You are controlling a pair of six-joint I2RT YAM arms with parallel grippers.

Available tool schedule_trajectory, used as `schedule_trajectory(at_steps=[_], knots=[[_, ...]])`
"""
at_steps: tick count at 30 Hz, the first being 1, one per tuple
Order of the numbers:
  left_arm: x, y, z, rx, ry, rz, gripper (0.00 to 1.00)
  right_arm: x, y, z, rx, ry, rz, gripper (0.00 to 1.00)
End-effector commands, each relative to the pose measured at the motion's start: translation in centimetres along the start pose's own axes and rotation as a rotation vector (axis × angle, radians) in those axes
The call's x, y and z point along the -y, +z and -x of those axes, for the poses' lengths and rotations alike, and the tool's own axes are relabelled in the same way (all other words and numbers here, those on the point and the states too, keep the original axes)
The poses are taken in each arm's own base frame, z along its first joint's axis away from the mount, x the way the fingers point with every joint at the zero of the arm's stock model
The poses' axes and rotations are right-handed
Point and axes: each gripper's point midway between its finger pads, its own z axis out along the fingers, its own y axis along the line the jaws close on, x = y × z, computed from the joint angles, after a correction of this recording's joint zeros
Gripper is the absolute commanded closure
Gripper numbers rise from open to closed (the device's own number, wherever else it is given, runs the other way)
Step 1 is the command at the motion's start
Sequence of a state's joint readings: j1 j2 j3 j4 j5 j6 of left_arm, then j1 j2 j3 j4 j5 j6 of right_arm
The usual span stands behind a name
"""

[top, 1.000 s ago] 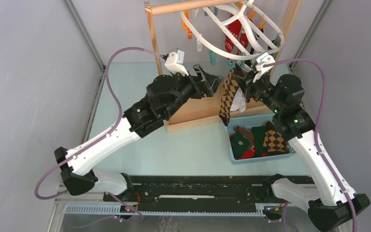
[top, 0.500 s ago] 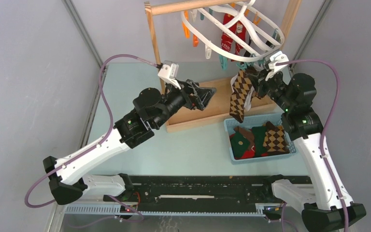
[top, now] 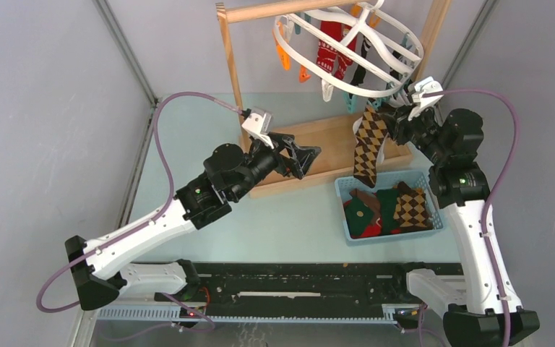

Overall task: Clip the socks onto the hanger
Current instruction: Clamp the sock onto the hanger.

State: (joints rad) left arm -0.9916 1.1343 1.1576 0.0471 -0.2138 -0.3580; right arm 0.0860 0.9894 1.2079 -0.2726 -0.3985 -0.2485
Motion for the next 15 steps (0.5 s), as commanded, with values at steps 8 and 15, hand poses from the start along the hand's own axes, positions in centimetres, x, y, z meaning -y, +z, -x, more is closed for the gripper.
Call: schedule_trajectory(at_steps=[8, 15], knots=[[0.3, -0.8, 0.7, 0.052, 0.101, -0.073, 0.08, -0.9, -2.5, 2.6, 0.055, -0.008, 0.053, 0.52], [0.7, -0.7, -1.1, 0.029, 0.187, -0.15, 0.07, -1.0, -4.6, 1.9, 0.029, 0.054, 0.087, 0.43]])
